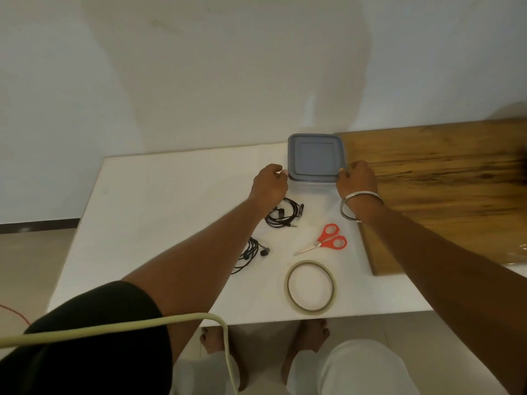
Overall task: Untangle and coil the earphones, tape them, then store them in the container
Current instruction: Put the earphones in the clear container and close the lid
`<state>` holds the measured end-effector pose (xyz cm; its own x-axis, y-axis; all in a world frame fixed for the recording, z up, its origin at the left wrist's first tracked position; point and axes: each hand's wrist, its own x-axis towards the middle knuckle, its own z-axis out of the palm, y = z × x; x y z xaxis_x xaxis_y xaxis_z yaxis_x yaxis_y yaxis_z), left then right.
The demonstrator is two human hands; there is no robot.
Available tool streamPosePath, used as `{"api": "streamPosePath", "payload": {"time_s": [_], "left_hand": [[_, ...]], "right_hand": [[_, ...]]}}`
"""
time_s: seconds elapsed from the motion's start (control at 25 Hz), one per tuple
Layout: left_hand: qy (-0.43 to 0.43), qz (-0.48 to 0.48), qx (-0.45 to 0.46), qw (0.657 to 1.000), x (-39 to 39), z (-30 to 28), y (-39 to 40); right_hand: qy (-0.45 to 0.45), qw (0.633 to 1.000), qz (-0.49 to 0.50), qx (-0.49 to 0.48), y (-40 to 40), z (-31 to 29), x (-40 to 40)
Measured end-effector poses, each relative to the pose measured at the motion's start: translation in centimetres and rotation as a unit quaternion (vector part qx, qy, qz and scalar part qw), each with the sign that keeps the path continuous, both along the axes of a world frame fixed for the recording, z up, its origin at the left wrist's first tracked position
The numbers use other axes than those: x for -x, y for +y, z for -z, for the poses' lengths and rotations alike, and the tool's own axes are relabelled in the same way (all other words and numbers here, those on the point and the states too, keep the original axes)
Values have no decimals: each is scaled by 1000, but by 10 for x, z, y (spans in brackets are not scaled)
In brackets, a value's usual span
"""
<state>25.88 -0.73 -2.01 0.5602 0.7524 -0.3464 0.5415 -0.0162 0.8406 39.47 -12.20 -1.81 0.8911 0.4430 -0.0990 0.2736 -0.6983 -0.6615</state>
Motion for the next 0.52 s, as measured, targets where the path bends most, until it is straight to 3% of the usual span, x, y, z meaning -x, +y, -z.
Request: {"api": "streamPosePath", "payload": {"time_s": [0.16,0.52], "left_hand": [[-6,-18,15,1000,0,3,4],[-5,-81,52,995,78,2,38]], "right_hand": [[19,999,-12,-30,6,3,7],[1,993,-117,20,44,-4,67]]}}
